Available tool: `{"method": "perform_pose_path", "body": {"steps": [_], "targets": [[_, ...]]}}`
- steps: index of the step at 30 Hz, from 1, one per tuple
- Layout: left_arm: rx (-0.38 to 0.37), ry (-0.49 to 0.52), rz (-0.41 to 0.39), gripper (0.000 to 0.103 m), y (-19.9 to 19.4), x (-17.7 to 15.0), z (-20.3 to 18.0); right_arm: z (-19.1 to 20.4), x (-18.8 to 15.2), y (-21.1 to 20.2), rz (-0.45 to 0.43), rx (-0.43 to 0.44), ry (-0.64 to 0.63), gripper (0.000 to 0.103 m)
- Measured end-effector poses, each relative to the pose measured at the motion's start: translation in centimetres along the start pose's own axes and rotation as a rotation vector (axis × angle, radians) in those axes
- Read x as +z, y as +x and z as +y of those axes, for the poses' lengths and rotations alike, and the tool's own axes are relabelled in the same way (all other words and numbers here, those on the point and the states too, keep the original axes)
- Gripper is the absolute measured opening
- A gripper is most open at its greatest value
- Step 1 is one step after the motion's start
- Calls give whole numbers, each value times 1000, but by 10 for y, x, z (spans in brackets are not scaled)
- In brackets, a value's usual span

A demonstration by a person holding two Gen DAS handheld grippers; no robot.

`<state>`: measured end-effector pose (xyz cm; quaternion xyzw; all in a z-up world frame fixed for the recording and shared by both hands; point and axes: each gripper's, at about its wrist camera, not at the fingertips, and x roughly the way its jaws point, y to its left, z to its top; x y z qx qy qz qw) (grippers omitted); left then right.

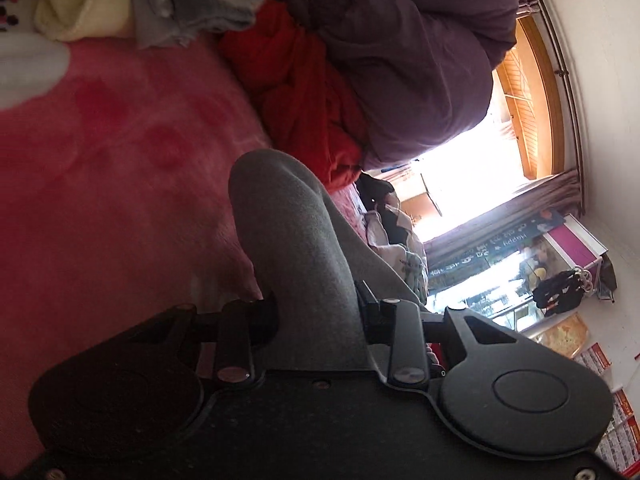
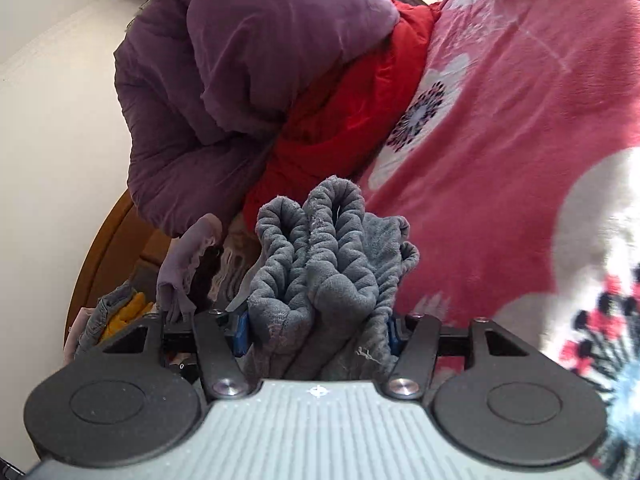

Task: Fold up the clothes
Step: 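Carry the bundle with both grippers onto the stack of folded clothes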

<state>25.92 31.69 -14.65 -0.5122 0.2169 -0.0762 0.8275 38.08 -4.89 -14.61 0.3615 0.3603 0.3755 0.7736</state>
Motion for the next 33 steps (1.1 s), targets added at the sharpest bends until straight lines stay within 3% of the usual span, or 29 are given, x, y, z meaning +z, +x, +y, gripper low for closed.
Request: {"method": "perform_pose_path", "body": {"steps": [7,17,21,27,29,30,32,33], "targets": [[-1,-7,-54,31,-7,28,19,13,1,45,58,26,-36,59],[-39,95,-124,31,9,34,-1,3,30,74,0,83,-1,59],[-20,67,-141,31,19,34,3,5,51,93,13,79,-18,59],[-67,96,-207,31,46,71,-11,4,70,110,-27,128,-16,59],[-44,88,-245,32,58,83,-10,1,75,120,-61,139,3,59],[-11,66,-268,34,67,88,-7,-1,77,129,-82,126,12,59],[114,-20,-300,71,85,93,10,-6,80,152,-93,54,24,61],[119,-34,-302,71,84,91,13,-11,79,171,-63,-38,20,67]]}}
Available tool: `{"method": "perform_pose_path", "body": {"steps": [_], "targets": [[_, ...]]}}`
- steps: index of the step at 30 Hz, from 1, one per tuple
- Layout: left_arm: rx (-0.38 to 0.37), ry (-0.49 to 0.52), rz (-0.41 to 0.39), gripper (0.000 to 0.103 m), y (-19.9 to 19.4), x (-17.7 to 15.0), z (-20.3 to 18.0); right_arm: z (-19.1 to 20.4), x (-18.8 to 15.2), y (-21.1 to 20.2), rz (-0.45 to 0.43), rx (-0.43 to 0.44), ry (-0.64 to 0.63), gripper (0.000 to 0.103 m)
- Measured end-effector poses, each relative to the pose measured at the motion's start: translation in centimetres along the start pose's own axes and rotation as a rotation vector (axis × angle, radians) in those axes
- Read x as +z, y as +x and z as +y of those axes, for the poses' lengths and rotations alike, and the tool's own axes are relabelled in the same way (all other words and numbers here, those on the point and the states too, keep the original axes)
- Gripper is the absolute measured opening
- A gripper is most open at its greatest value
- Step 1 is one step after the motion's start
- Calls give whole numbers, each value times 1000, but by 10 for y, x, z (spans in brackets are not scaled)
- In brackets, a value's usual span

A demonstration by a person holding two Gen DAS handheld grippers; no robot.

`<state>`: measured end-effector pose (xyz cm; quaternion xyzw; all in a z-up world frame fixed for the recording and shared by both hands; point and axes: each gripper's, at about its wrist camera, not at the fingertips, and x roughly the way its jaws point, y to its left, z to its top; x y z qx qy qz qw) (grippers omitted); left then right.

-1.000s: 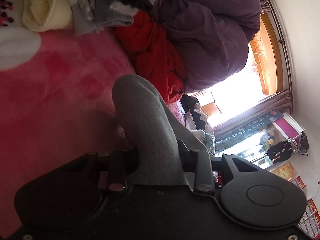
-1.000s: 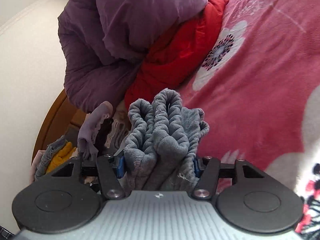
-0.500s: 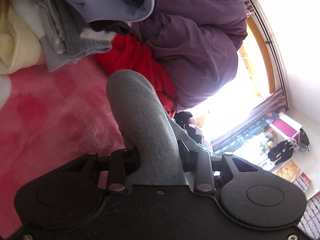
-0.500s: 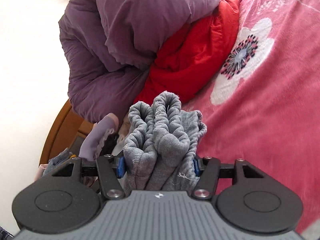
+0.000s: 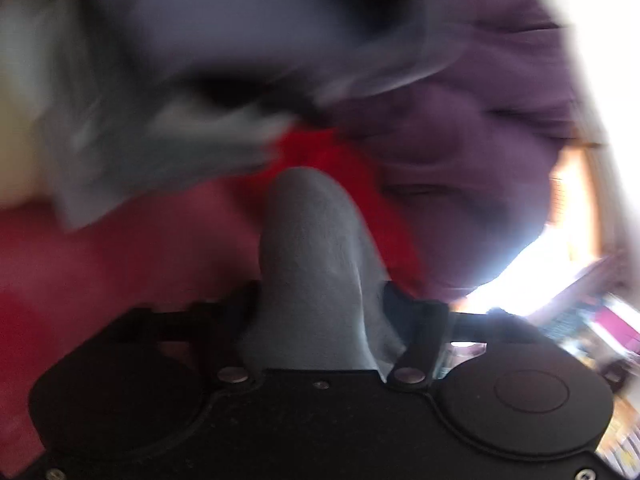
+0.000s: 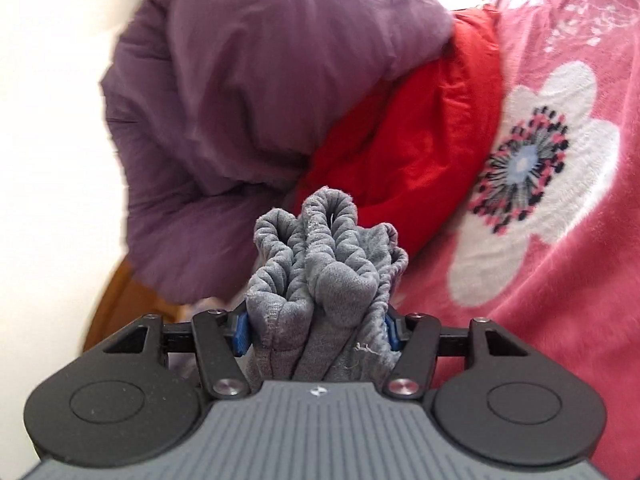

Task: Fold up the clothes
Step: 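Carry the bundle with both grippers onto the stack of folded clothes, then open both grippers and release the sweatpants on the clothes stack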

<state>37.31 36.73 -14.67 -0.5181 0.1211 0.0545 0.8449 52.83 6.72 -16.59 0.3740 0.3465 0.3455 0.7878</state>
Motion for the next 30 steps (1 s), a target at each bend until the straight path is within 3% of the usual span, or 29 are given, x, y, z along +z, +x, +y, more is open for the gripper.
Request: {"method": "perform_pose_path", "body": {"steps": [2,7,11,12,13,14,17,21,23,25,28,30], "targets": [[13,-26,-2,67,-2,-4,6,-7,-4,23,56,-119,-10,66],[45,-92,-8,72,-8,-12,21,-12,-1,10,41,-82,34,70],[71,-144,-13,70,-13,-19,33,-14,-4,3,22,-81,71,71],[78,-157,-14,68,-14,-21,36,-12,-5,5,23,-88,57,68],[84,-170,-15,49,-15,-23,38,-11,-6,9,24,-94,49,65],[90,-182,-17,42,-16,-25,41,-11,-6,13,26,-98,48,64],[94,-140,-93,40,-19,-22,39,-10,-7,24,15,-57,84,60],[122,-158,-153,41,-21,-14,54,-6,-5,47,18,17,101,59],[131,-192,-124,47,-24,-12,64,-5,-3,64,53,-29,61,59],[126,-164,-110,51,-24,-12,59,-2,-2,72,80,-83,23,60],[133,-143,-95,66,-28,-17,49,10,2,50,85,-105,-16,68],[146,-151,-76,69,-35,-23,45,18,4,36,88,-120,-43,74]]}}
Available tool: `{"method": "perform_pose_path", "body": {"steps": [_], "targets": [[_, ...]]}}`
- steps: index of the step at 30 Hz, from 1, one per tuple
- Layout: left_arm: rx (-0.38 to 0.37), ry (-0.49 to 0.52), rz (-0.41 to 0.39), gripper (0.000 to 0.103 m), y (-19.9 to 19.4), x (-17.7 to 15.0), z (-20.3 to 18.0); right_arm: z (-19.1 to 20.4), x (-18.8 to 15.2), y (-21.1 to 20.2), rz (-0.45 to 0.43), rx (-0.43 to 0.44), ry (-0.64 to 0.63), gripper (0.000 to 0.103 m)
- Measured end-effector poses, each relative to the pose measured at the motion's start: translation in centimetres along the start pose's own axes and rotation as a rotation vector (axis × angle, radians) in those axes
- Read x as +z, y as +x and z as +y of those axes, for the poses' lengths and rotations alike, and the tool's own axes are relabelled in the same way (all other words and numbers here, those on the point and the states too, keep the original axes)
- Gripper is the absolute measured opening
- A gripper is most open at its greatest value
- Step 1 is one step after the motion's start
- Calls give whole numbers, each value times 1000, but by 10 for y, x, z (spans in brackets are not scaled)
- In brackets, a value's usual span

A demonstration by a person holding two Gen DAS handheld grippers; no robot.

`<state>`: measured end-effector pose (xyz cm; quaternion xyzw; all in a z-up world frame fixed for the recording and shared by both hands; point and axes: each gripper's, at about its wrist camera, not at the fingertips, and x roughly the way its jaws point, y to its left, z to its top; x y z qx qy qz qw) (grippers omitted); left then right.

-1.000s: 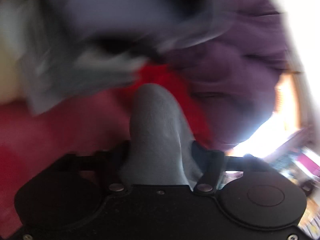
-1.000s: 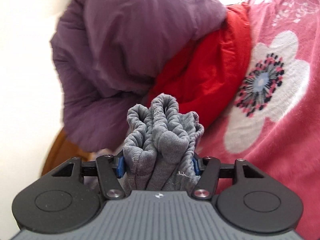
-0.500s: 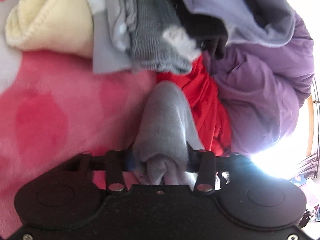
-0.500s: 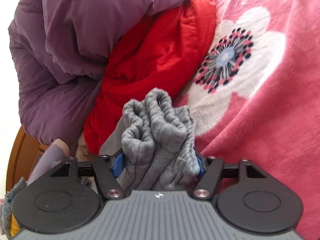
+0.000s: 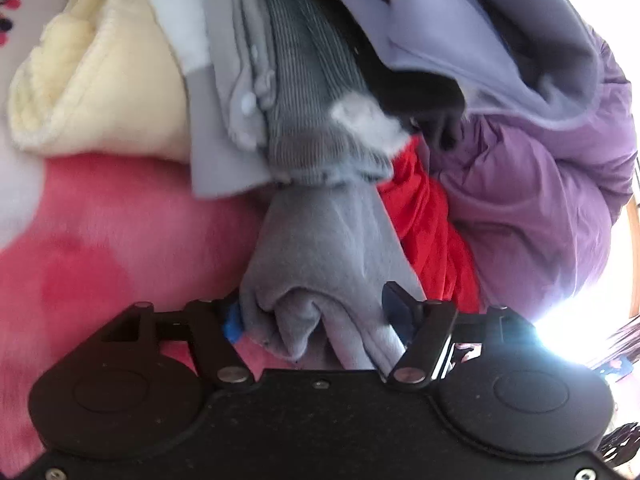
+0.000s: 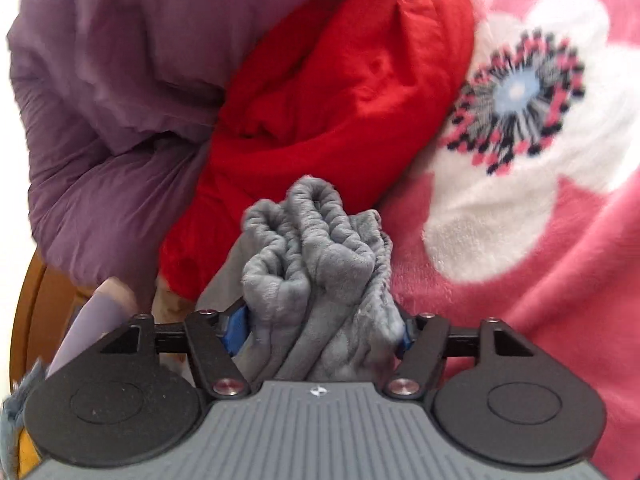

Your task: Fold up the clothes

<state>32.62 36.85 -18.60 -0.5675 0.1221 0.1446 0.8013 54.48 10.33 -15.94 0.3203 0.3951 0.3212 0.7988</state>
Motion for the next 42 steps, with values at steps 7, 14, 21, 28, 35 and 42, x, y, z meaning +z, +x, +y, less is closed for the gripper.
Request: {"method": "perform_pose_path", "body": {"steps": [7,14,21,28,35,42], "targets": [[68,-44,107,76,-35,-41,-3,-13,-32,-119,-7,-99,-51,95],[141,135,234,86,-62,-83,-26,-38,-97,-252,-47,-285,-61,102],[193,426,319,92,-114,-158,-40,-60,-161,-379,-85,-473,-66,103],[293,908,410,103,-164,-257,-63,-59,-213,-445,-130,-582,-91,103],[230,972,450,103,-228,-290,-66,-30,-243,-488,-160,-717,-236,103],[157,1165,338,103,-292,-321,-102,-17,-268,-513,-170,-754,-277,103]]}}
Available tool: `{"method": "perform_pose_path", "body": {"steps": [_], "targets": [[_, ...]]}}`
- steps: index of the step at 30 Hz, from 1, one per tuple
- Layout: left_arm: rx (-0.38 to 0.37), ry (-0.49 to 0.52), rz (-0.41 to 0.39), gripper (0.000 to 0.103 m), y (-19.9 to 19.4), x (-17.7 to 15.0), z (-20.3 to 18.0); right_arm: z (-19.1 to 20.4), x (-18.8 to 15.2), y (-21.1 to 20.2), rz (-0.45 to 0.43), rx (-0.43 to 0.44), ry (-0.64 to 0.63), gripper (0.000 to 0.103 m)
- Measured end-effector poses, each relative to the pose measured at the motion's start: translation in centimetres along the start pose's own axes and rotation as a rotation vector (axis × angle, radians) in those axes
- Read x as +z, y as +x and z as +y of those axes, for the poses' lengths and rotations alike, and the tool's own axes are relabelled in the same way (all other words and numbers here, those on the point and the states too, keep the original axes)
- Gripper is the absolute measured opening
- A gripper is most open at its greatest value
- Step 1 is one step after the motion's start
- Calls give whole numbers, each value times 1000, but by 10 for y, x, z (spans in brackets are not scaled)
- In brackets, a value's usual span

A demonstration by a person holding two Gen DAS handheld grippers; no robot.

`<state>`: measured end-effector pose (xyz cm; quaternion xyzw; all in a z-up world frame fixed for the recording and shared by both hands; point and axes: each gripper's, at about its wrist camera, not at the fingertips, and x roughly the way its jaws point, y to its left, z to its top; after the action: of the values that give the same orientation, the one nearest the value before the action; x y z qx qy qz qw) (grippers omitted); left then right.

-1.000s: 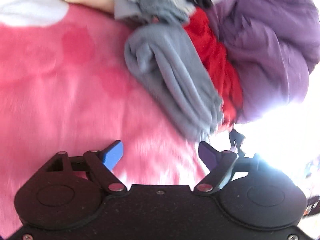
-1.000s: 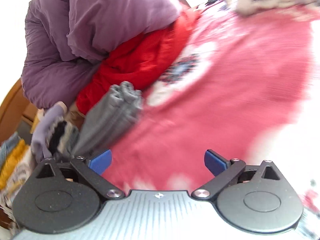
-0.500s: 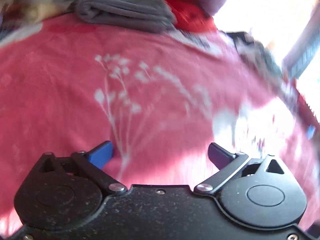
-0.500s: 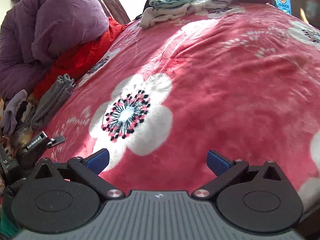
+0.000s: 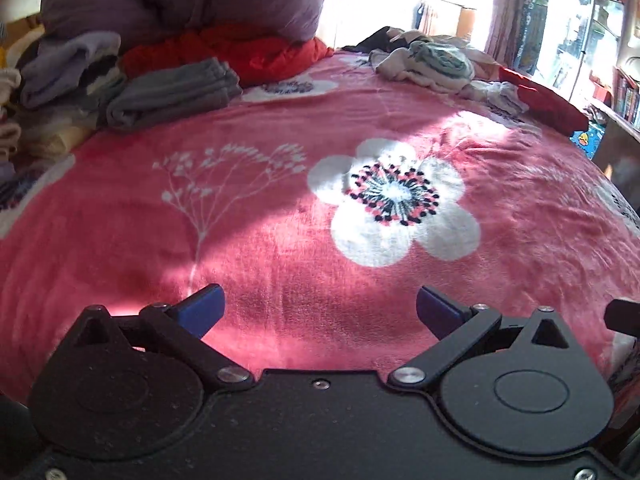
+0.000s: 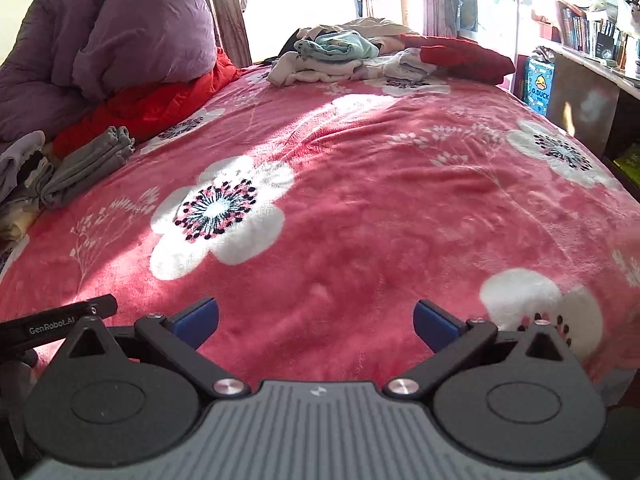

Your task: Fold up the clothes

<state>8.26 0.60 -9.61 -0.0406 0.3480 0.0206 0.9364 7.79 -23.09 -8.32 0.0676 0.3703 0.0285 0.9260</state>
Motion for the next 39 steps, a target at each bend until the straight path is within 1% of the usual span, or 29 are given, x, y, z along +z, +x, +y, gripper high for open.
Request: {"method": "perform_pose_path", "body": {"steps": [3,5,7,10,14,17,22,24,26,29,34,39], "targets": [[-24,33,-39,103,-25,1,-10,1,-2,-12,-14,-7,-15,103],[-36,73,-46,103,-36,4,-15,2,-1,-19,-25,4,-15,103],[-36,77,-62,103,-47,7,-18,4,0,-26,-33,16,-17,103],[-47,45,-84,103,-63,14,-17,9,1,-37,-49,16,-27,103],[-4,35,-96,103,-77,20,-19,13,2,-48,-65,27,-32,103],[24,90,-82,103,-81,22,-21,15,4,-56,-76,39,-29,103],[29,114,-88,103,-89,25,-25,20,8,-68,-91,53,-34,103],[38,117,-102,103,-92,26,-26,21,9,-71,-98,57,-36,103],[34,125,-105,103,-93,26,-29,20,10,-73,-102,52,-38,103],[19,116,-85,103,-87,25,-29,19,10,-72,-101,44,-35,103],[-4,94,-54,103,-75,24,-28,18,6,-63,-85,31,-46,103],[-29,99,-36,103,-65,21,-37,17,4,-55,-65,14,-58,103]]}}
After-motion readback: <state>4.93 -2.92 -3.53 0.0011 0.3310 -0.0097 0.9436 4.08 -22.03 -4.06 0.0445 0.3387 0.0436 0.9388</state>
